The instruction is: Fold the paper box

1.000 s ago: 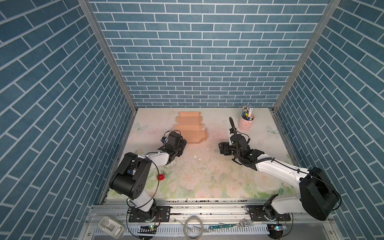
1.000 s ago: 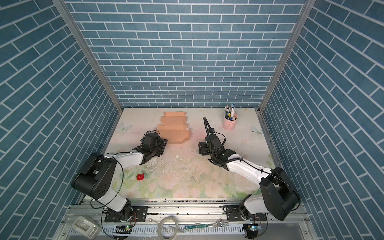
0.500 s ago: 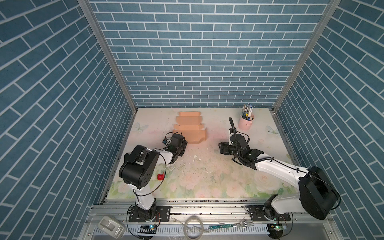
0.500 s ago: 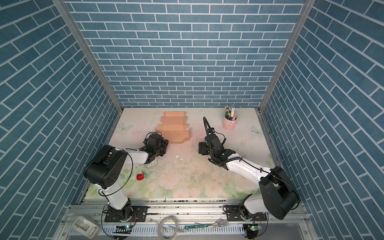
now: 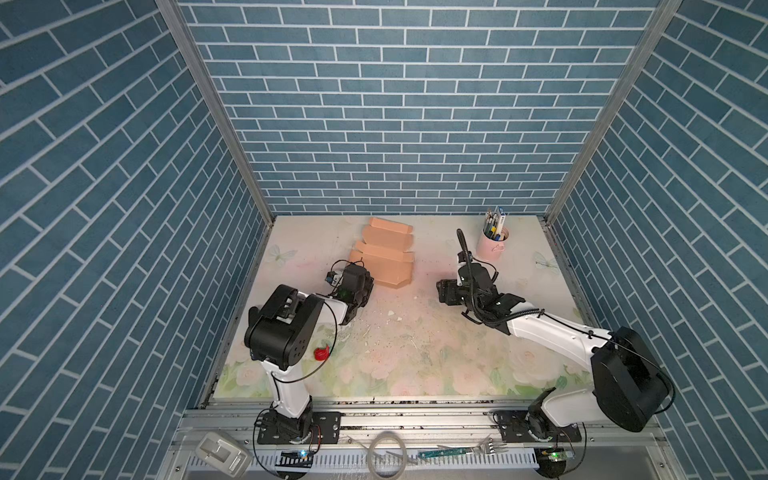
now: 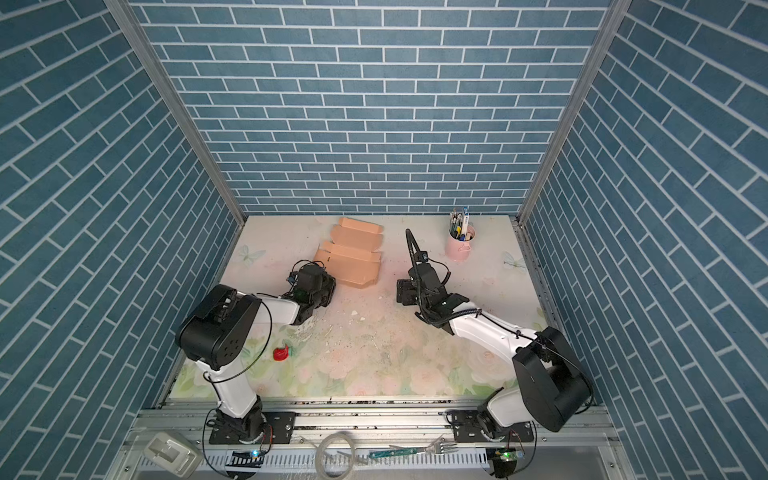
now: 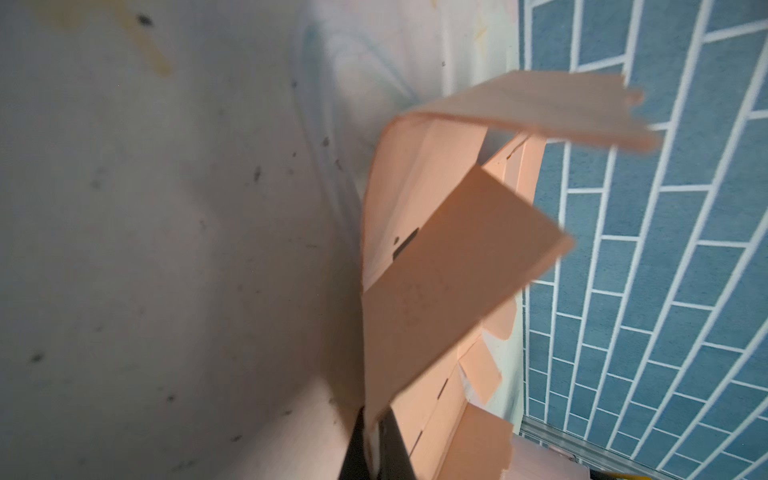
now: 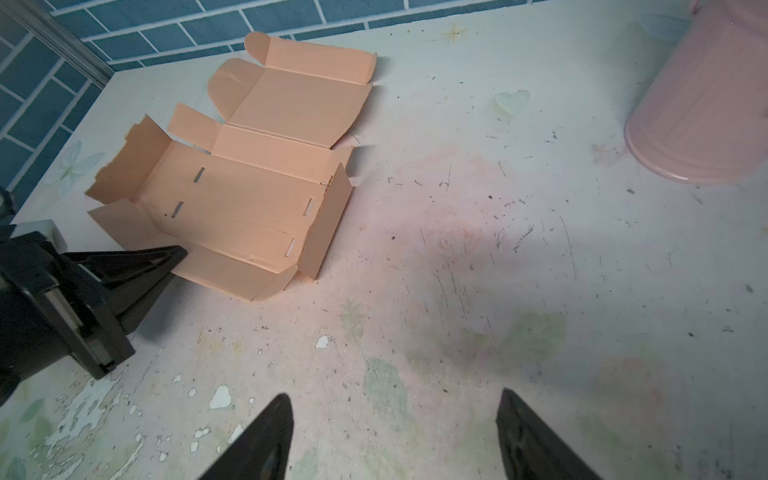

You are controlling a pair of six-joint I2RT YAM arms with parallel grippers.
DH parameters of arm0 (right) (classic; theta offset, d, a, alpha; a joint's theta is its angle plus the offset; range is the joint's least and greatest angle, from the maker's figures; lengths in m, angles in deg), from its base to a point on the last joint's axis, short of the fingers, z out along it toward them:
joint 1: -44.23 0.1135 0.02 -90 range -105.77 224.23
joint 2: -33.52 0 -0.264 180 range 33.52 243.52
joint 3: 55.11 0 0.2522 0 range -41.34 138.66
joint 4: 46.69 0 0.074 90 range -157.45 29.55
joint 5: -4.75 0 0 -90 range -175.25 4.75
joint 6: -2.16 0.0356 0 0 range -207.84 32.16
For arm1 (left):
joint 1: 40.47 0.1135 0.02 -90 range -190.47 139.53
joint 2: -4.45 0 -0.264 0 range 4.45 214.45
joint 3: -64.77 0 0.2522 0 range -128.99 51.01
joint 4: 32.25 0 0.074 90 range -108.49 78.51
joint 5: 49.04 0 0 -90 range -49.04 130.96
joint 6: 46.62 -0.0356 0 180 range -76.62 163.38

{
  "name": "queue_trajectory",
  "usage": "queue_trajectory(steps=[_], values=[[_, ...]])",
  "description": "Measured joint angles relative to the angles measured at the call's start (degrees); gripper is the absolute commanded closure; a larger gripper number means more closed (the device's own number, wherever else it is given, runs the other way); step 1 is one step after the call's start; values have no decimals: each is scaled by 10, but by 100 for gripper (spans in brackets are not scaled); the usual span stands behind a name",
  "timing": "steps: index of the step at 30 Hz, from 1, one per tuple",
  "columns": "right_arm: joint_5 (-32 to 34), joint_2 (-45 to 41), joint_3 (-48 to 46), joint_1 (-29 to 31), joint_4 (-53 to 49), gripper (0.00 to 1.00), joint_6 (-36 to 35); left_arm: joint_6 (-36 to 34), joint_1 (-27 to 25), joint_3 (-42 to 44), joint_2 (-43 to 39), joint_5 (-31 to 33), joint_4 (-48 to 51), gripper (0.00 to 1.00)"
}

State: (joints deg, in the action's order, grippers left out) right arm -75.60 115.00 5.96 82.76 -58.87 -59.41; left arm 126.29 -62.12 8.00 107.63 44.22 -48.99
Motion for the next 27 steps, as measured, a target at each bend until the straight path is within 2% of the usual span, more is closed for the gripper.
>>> queue_trajectory(steps=[3, 12, 20, 27], values=[[1, -6, 0, -7, -3, 22, -4, -27, 11, 0, -30, -11, 15, 100], [6, -66, 0, -34, -30, 22, -20, -108, 40, 7, -121, -113, 90, 100], [-1, -101, 0, -67, -59, 22, -32, -218, 45, 2, -215, -252, 205, 99], [-25, -102, 0, -84, -80, 22, -46, -329, 45, -14, -244, -373, 313, 99]])
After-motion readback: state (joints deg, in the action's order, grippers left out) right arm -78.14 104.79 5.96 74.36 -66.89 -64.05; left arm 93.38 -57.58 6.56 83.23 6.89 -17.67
